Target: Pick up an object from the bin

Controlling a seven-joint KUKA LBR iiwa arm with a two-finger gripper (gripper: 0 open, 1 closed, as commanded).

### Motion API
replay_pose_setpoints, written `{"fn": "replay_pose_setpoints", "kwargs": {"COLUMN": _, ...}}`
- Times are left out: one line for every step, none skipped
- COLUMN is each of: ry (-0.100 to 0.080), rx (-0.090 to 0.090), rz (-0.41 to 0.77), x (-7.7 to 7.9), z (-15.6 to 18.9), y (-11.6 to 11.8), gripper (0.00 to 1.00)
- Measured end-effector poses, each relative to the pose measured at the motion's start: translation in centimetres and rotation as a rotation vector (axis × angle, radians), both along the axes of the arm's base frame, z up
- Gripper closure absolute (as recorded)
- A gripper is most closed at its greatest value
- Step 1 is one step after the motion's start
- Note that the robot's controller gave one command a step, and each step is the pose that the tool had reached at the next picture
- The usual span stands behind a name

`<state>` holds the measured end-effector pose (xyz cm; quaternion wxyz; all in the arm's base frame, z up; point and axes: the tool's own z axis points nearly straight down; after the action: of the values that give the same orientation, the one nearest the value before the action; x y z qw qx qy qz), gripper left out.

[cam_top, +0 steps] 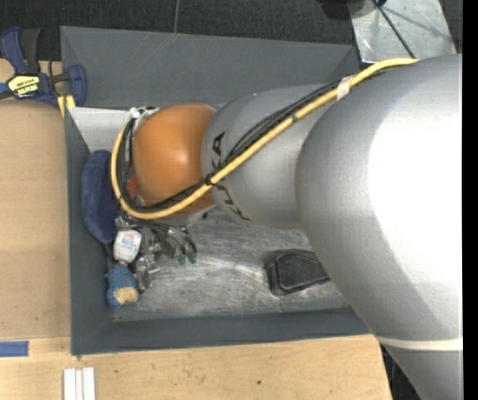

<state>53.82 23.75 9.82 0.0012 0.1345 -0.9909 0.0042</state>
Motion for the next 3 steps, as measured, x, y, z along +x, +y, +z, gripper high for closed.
{"fn": "replay_pose_setpoints", "kwargs": {"ry": -0.002, "rx": 0.008, "rz": -0.184, "x": -0.6, "z": 1.0, "y": -2.6, "gripper": 0.0}}
{"fn": "replay_pose_setpoints", "kwargs": {"ry": -0.001, "rx": 0.008, "rz": -0.086, "x": -0.4, "z": -0.9, "y": -1.8, "gripper": 0.0}}
{"fn": "replay_pose_setpoints", "kwargs": {"ry": -0.005, "rx": 0.008, "rz": 0.245, "x": -1.3, "z": 1.1, "y": -1.2, "gripper": 0.0}}
